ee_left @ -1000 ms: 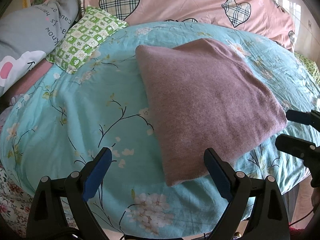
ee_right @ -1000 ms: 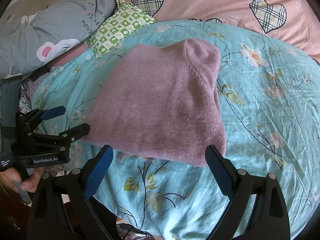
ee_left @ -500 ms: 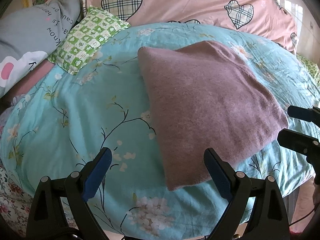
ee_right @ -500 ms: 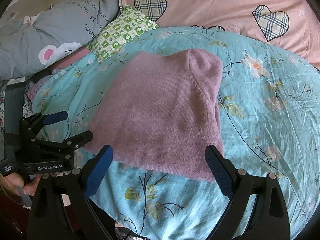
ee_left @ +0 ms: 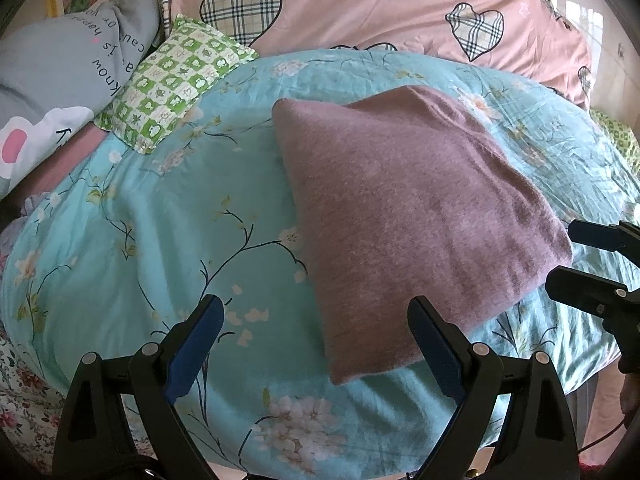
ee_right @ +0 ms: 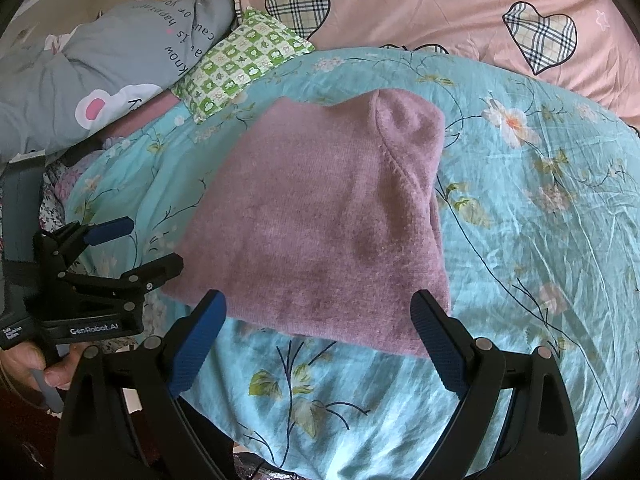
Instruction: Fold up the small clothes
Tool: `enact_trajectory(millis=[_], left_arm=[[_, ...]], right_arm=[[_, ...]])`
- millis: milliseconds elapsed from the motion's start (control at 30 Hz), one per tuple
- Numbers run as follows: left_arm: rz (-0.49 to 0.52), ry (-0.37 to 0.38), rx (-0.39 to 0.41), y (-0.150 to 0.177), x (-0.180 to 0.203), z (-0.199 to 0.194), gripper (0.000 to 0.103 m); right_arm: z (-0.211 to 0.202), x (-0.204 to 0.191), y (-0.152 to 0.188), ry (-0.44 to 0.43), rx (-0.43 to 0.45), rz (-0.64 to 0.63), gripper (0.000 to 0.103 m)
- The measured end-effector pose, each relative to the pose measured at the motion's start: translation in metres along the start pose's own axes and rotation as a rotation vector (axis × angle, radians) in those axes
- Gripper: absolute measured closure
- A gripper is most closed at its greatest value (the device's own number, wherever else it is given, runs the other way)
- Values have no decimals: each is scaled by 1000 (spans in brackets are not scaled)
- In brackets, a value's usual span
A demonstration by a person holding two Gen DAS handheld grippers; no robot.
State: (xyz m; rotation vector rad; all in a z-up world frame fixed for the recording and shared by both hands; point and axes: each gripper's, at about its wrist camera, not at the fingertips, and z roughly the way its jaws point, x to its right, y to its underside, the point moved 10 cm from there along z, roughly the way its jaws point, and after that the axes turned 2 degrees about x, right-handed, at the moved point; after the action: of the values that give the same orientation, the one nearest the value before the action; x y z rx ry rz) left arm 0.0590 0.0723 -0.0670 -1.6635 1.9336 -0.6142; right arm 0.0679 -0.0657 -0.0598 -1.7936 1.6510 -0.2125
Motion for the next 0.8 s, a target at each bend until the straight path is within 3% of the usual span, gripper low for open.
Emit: enact_trajectory(millis=[800], left_arm=[[3, 2, -5, 1, 5, -1, 9]], right_arm=[[0, 1, 1, -4, -1, 9, 10]])
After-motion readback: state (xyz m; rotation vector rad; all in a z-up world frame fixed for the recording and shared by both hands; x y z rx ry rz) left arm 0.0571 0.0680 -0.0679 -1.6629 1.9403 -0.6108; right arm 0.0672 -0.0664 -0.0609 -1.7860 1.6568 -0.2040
